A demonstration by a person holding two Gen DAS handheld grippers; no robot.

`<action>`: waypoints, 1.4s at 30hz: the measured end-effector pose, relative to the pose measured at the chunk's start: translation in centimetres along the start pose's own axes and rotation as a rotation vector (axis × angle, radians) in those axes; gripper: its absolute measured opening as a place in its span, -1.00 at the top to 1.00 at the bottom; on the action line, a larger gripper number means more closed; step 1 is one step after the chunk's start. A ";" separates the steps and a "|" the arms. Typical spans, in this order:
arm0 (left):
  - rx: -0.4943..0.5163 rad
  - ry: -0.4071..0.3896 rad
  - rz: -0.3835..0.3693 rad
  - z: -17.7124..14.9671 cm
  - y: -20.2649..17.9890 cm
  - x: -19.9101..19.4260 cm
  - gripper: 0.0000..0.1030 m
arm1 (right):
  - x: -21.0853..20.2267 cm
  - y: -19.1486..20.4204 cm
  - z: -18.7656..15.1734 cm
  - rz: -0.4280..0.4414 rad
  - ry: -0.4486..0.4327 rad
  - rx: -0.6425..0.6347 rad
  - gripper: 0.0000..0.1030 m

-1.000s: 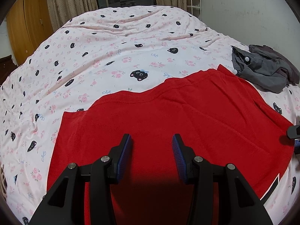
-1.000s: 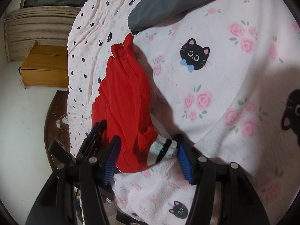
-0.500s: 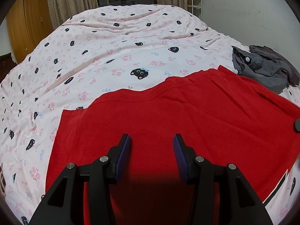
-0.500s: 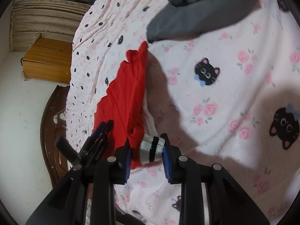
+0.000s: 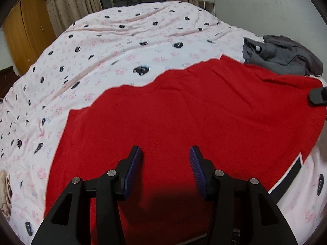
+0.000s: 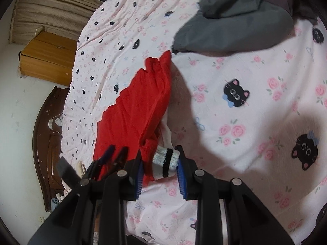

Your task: Fold clothes

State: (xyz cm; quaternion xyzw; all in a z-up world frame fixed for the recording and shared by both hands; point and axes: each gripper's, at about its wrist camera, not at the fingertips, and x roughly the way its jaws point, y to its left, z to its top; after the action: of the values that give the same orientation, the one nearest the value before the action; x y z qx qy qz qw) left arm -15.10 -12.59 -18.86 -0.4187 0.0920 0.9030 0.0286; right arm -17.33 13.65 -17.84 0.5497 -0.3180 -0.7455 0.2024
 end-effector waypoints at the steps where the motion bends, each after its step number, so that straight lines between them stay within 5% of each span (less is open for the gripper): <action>1: -0.001 -0.001 -0.003 -0.1 0.0 -0.1 0.13 | -0.1 0.5 0.1 -0.004 -0.004 -0.013 0.44; 12: -0.011 -0.011 -0.036 -1.5 -0.4 -1.4 0.10 | 0.0 4.9 0.2 -0.045 -0.006 -0.138 0.44; 20: -0.151 -0.054 -0.066 -1.5 3.5 -3.7 0.10 | 0.3 9.3 0.0 -0.077 -0.004 -0.268 0.44; 24: -0.196 0.004 -0.099 -2.2 5.0 -2.7 0.08 | 0.9 12.1 0.0 -0.090 0.013 -0.342 0.44; 29: -0.370 -0.033 -0.121 -3.1 8.0 -4.4 0.08 | 3.4 16.7 -0.4 -0.126 0.061 -0.464 0.44; 33: -0.538 -0.092 -0.064 -4.0 13.4 -7.0 0.08 | 6.9 20.6 -2.3 -0.168 0.140 -0.594 0.44; 42: -0.711 -0.103 0.019 -6.7 21.6 -7.9 0.07 | 16.4 25.6 -9.6 -0.297 0.315 -0.820 0.44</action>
State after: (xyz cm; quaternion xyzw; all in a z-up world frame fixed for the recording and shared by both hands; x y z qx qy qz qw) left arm -7.72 -34.89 -14.07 -0.3557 -0.2258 0.8986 -0.1227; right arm -14.63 -17.76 -13.14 0.5705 0.1196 -0.7380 0.3400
